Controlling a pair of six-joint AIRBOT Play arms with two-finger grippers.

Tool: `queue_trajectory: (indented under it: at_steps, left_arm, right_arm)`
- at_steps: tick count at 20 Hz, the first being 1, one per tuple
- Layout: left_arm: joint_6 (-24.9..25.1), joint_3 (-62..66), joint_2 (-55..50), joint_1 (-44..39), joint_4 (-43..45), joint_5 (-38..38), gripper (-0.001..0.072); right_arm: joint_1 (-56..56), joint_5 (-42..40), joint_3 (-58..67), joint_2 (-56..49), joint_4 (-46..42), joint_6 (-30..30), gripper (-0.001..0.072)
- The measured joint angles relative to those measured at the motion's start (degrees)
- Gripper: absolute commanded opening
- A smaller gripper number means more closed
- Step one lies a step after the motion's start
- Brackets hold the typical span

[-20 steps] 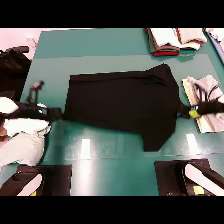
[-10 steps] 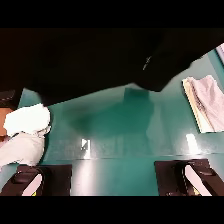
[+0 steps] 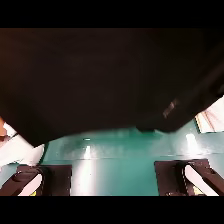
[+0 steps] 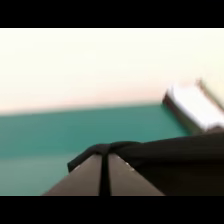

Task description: Fold the shirts.

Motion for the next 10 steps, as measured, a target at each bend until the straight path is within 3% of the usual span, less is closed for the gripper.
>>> queue_trajectory:
  at_steps: [5, 10]
  left_arm:
    - [0.79, -13.94, -14.97, 0.0, -2.86, -5.07, 0.0026]
    - [3.32, -25.03, -30.56, 0.02, -5.14, -1.38, 0.0026]
  right_arm:
    - [1.36, 3.39, -12.48, -10.91, -0.57, 0.26, 0.0012]
    - [4.55, 0.68, -22.93, -25.92, -0.83, 0.07, 0.0011]
